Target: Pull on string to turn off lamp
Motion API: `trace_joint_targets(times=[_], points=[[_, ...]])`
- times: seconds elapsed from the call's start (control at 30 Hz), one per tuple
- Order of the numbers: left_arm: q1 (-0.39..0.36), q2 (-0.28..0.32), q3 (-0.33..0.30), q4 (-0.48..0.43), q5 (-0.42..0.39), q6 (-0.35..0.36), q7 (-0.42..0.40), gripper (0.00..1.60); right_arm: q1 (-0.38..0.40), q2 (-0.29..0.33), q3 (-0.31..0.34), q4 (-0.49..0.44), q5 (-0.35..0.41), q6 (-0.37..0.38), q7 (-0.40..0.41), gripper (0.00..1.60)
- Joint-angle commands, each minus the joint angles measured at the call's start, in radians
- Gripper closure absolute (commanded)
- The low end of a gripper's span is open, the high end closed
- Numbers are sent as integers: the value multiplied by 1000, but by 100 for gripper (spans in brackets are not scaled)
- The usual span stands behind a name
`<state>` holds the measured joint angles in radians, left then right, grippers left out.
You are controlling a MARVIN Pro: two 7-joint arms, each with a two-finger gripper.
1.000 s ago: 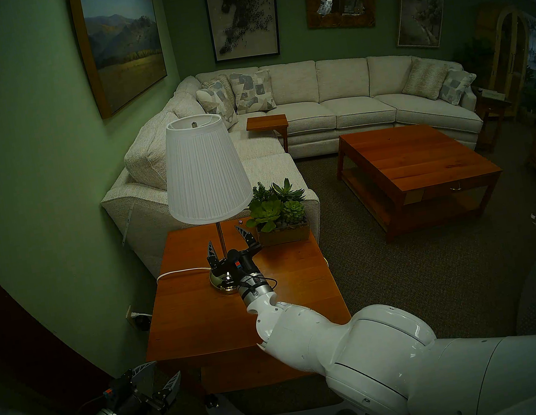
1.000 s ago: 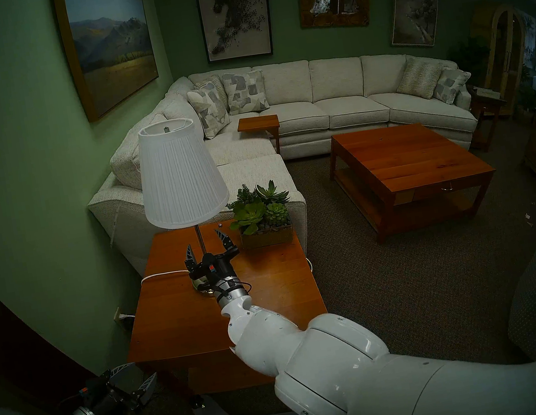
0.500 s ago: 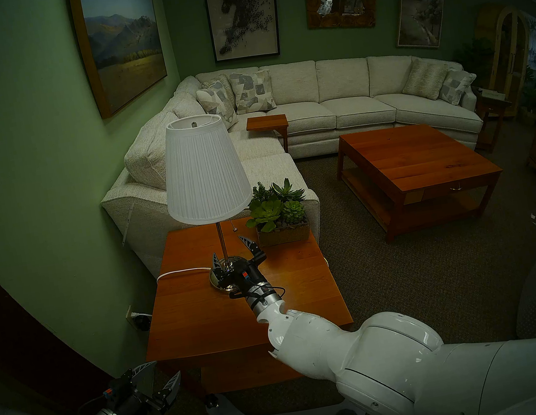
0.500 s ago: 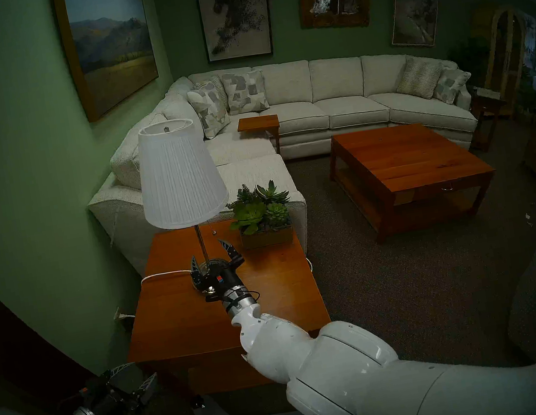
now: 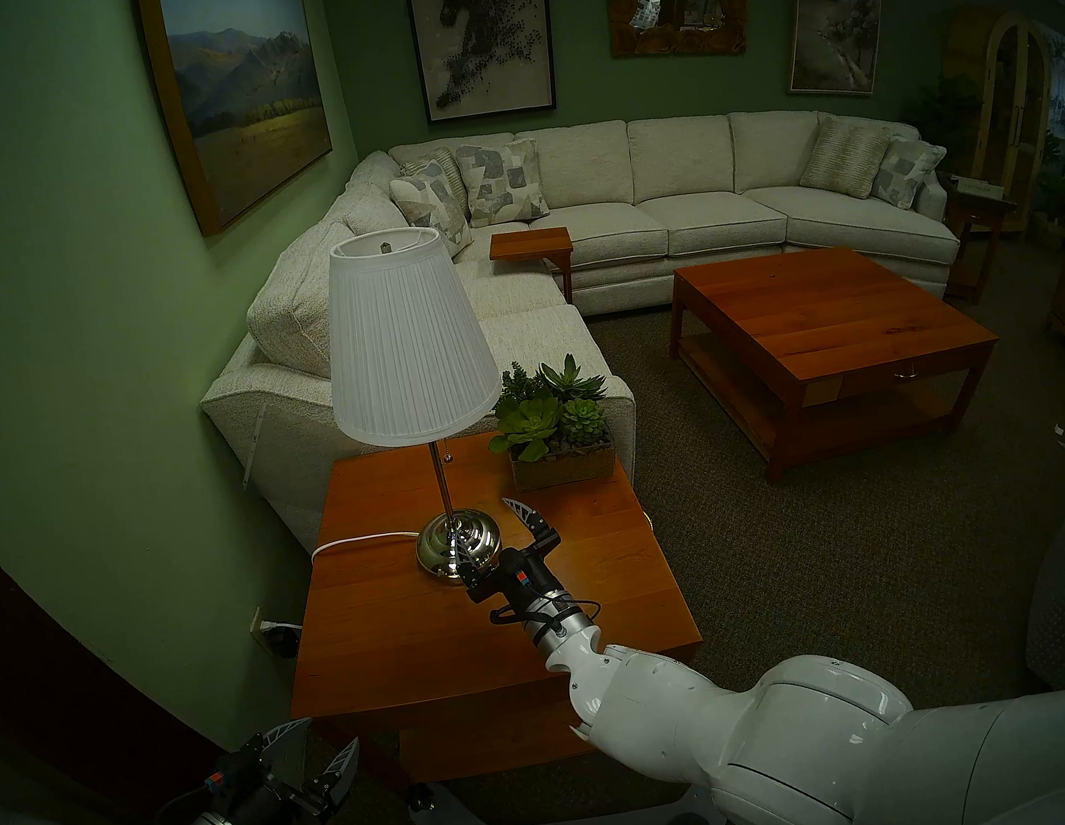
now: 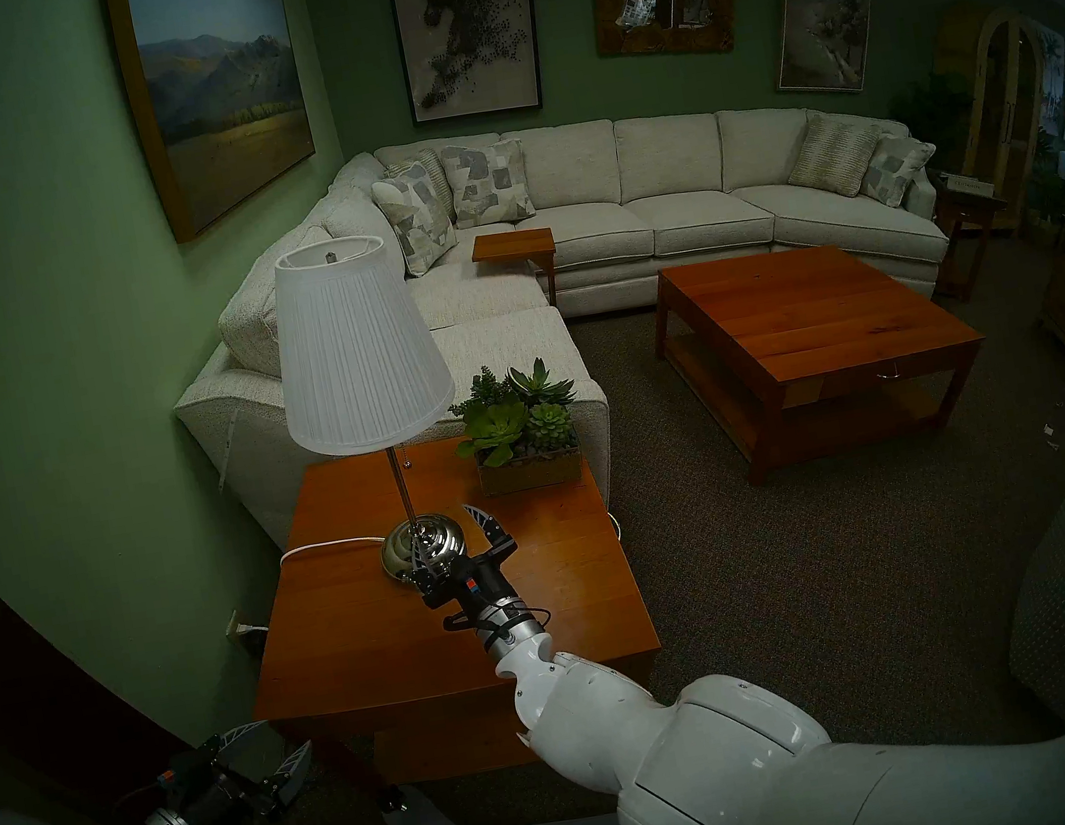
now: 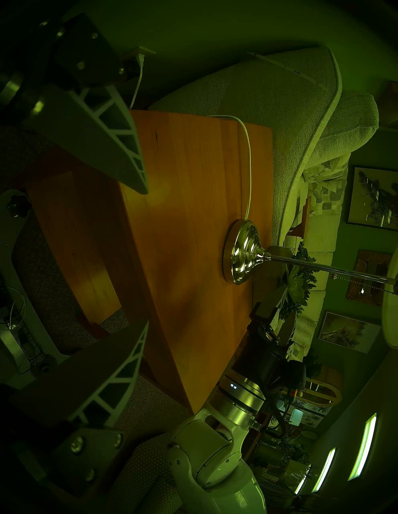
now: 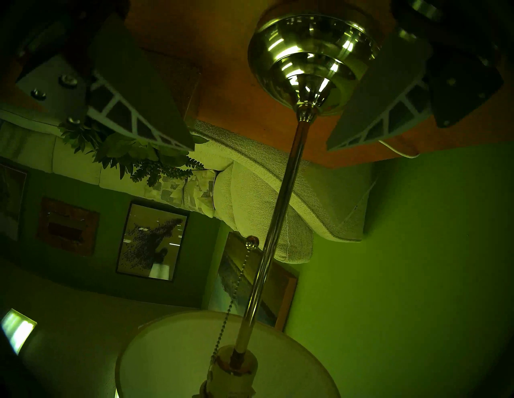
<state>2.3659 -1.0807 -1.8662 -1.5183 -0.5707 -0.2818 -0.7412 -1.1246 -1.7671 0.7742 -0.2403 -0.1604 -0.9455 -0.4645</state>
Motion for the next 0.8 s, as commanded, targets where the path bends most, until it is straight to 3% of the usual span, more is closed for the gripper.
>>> trace_joint_targets(times=[0.0,0.3,0.77], points=[[-4,2,-6,-15,-3,-5,-2,0,-59,60,-41,-113,25,-14,-24,0],[-4,2,-6,-15,-3,-5,-2,0,-146,123,-129,-239,101,-14,-58,0],[-3,2,-7,-18,-4,-6,-2,0,-183,192,-274,-391,210,-14,-129,0]])
